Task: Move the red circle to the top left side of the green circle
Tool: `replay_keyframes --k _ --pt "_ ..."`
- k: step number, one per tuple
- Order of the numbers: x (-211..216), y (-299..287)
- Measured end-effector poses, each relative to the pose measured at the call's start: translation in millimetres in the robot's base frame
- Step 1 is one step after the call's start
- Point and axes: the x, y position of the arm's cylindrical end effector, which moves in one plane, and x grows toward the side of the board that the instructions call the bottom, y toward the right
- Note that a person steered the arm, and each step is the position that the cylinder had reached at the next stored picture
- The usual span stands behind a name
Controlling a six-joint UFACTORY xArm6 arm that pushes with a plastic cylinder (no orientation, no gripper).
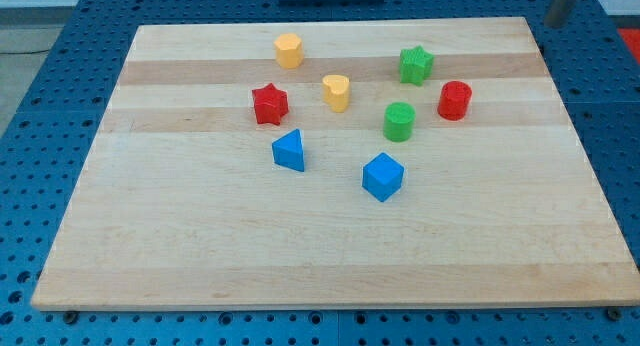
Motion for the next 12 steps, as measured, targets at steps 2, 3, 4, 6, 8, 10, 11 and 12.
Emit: replay_keyframes --k 2,3,4,6,8,10,11,12 --pt "67 -15" --pt "108 -43" --pt "116 -62" --pt "116 -65" --pt "126 -103" --pt "148 -139" --pt "161 -155" --pt "162 -181"
